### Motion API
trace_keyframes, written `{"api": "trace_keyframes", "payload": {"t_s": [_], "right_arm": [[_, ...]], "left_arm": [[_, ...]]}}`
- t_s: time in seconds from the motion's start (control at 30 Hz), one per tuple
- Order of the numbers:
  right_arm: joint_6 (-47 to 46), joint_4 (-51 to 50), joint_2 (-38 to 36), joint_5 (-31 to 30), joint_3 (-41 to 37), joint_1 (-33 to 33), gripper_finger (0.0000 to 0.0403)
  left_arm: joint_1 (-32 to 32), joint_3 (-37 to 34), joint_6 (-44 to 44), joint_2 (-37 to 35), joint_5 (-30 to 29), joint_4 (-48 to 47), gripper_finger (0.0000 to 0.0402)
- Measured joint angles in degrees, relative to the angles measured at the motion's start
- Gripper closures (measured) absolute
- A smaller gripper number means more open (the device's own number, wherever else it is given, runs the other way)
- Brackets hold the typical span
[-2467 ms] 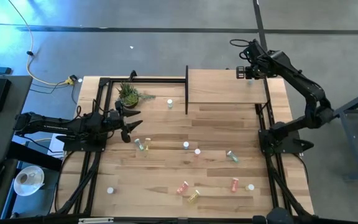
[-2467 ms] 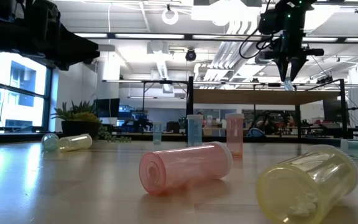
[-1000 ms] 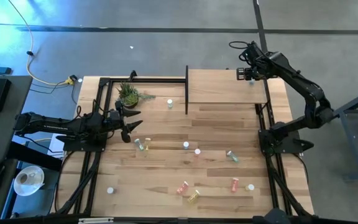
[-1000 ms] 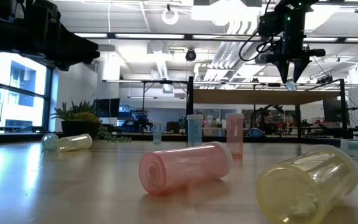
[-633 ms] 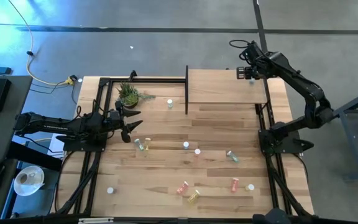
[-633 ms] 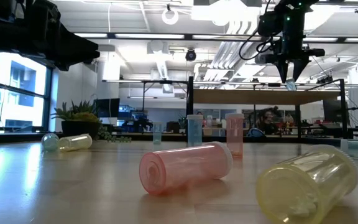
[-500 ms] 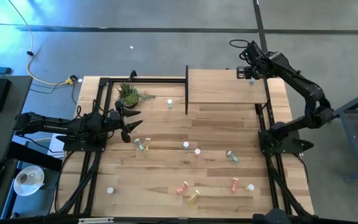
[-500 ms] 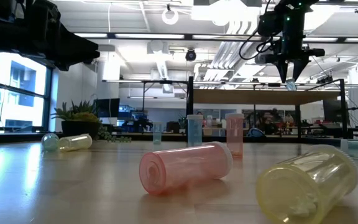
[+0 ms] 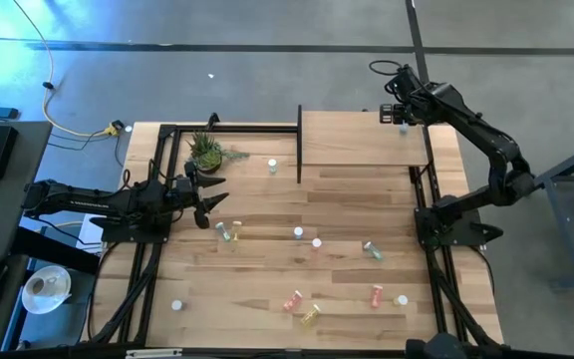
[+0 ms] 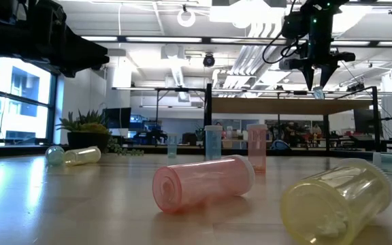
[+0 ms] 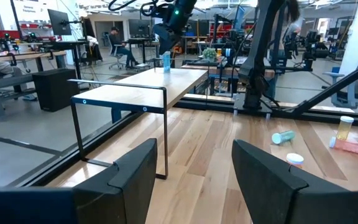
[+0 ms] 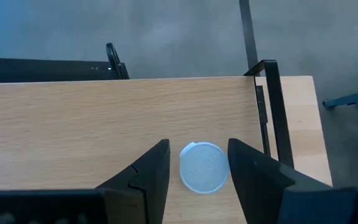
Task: Pick and place medicine bottles onto shelf by color
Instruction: Put the blue pill bottle on the shelf, then put the light blue pill bottle on the shelf
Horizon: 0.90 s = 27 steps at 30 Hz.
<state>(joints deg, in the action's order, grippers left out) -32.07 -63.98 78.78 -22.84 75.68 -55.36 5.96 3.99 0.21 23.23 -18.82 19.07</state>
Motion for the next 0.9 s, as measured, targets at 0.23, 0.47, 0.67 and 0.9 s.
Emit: {"api": "trace_keyframes", "payload": {"t_s": [0.23, 0.47, 0.67, 0.9], "right_arm": [[0.0, 1.1, -0.1, -0.7, 0.0, 0.0, 0.0249], [0.2, 1.4, -0.1, -1.1, 0.0, 0.0, 0.0249], [1.1, 2.3, -0.5, -1.8, 0.0, 0.0, 0.0249], [2.5, 4.1, -2.4, -2.0, 0.0, 0.0, 0.0249]], "left_arm": [[0.0, 0.0, 0.0, 0.0, 0.0, 0.0, 0.0202], [0.0, 0.0, 0.0, 0.0, 0.0, 0.0, 0.0202], [0.0, 0.0, 0.0, 0.0, 0.0, 0.0, 0.0202], [0.0, 0.0, 0.0, 0.0, 0.0, 0.0, 0.0202]]}}
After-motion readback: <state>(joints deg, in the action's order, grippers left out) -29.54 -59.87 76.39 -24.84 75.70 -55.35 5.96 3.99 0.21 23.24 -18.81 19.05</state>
